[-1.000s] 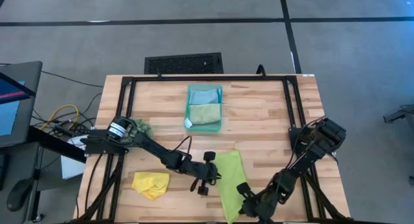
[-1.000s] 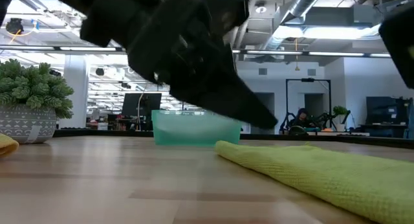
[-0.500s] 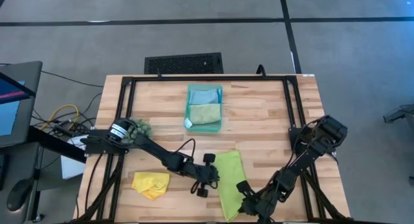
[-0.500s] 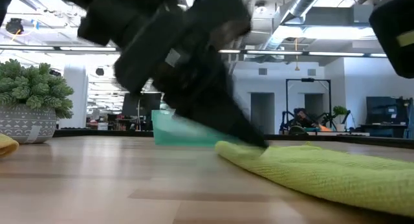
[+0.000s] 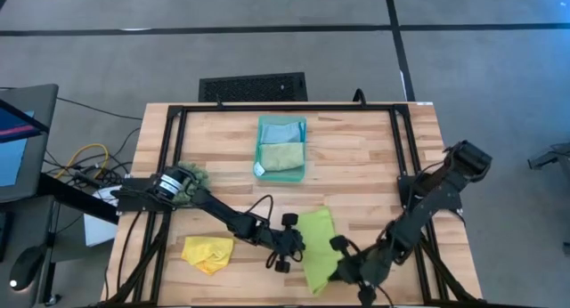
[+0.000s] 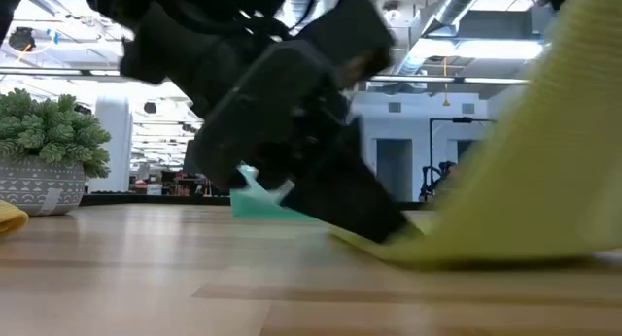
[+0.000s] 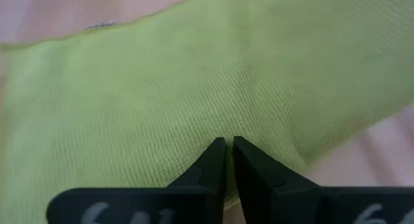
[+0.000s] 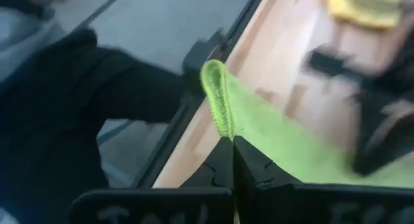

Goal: Fold microfiber towels
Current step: Fold the light green microfiber cloth

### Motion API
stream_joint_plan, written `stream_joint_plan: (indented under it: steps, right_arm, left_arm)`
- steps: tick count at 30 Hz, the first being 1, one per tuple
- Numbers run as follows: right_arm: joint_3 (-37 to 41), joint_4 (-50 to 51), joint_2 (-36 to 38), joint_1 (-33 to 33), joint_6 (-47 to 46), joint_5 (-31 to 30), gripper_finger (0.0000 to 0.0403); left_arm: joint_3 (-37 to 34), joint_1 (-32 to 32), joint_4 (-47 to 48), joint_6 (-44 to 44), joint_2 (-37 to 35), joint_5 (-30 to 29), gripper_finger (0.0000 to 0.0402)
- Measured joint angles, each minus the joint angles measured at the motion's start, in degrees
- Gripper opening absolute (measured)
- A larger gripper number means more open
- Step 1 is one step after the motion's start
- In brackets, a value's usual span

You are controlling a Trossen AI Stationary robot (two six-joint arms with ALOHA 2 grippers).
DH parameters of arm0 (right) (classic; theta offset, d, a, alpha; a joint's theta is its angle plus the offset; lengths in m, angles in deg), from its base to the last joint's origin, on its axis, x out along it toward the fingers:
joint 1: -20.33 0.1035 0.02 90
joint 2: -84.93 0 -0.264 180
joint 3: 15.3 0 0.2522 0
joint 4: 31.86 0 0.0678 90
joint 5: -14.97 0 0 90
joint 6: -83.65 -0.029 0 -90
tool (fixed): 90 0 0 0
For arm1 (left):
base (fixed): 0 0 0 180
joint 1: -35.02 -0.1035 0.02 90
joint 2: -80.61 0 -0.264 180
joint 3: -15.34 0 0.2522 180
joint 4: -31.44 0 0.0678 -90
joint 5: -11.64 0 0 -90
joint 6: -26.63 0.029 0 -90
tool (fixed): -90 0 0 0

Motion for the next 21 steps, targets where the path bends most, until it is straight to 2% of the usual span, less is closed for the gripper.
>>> stream_joint_plan:
  steps: [3, 8, 11, 17, 21]
  right_arm:
    - [0.05, 2.82, 2.63, -3.09, 0.84, 0.30, 0.0010]
    - [-0.02, 3.54, 2.81, -9.98, 2.93, 5.48, 0.0013]
    - [0.78, 4.70, 2.42, -13.67, 4.85, 8.22, 0.0015]
    - [4.69, 1.26, 1.59, -20.11, 5.49, 8.81, 0.0010]
    - [8.14, -1.89, 1.54, -23.55, 3.54, 8.80, 0.0014]
  left_arm:
    - [0.40, 0.09, -0.47, 0.66, 0.42, 1.37, 0.0022]
    - [2.18, 1.37, 2.60, 3.45, -0.98, -0.55, 0.0022]
    - [3.59, 2.77, 7.54, 4.49, -3.42, -5.24, 0.0022]
    - [3.81, 6.18, 20.32, 1.65, -6.74, -20.27, 0.0022]
    - [3.79, 6.54, 23.28, -1.23, -6.34, -21.87, 0.0022]
